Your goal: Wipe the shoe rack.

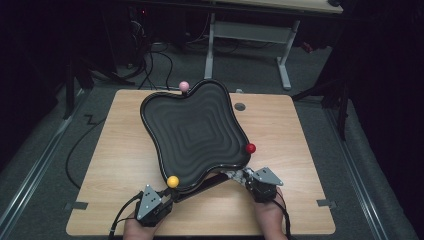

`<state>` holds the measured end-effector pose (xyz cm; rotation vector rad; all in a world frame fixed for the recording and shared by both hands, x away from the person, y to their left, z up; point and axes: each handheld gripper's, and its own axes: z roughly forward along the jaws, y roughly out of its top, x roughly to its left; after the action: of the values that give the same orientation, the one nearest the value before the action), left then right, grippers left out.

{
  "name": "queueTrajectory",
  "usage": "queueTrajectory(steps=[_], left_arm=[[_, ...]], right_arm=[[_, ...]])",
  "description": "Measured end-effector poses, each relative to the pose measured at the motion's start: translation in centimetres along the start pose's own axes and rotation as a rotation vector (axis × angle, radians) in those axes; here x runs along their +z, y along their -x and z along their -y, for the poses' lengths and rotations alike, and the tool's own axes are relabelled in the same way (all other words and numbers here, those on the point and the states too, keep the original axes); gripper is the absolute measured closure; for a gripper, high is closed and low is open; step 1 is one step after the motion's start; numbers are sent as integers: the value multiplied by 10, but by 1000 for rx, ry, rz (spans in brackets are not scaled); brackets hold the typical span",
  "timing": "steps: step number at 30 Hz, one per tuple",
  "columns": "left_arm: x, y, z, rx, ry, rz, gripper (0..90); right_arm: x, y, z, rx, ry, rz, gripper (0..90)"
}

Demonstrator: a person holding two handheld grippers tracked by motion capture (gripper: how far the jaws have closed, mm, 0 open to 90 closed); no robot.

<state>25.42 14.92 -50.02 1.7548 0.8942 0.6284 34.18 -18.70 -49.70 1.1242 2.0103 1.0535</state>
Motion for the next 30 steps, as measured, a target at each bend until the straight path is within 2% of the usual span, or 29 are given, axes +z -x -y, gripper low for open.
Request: queueTrajectory(steps=[2, 4, 8, 10, 13, 15, 16, 20, 23, 26, 30], left_arm=[[0, 0, 0, 0, 0, 1, 748], [0, 0, 0, 0, 1, 1, 749], [0, -1, 1, 0, 5, 4, 748], [0, -1, 1, -1, 6, 6, 748], [0, -1, 0, 0, 4, 7, 748], [0, -1, 0, 0, 3, 7, 748], [0, -1, 0, 0, 3, 7, 748], [0, -1, 1, 1, 7, 7, 749], [1, -1, 1, 0, 8, 7, 749], [1, -1, 1, 2, 8, 8, 748], [7, -3, -1, 6, 11, 11, 748]], right_arm=[[4, 0, 3, -7, -27, -11, 807], [4, -2, 3, -11, -28, -15, 807], [-10, 0, -10, -2, 56, -3, 807], [-9, 1, -9, 4, 45, -3, 807], [4, 2, 3, 9, -26, -12, 807], [8, 2, 6, 14, -41, -19, 807], [6, 1, 3, 15, -34, -18, 807], [-9, 2, -10, 17, 50, -1, 807], [-5, 5, -6, 27, 24, -7, 807], [3, 9, 4, 31, -33, -26, 808], [-8, 17, 6, 46, -27, -9, 808]])
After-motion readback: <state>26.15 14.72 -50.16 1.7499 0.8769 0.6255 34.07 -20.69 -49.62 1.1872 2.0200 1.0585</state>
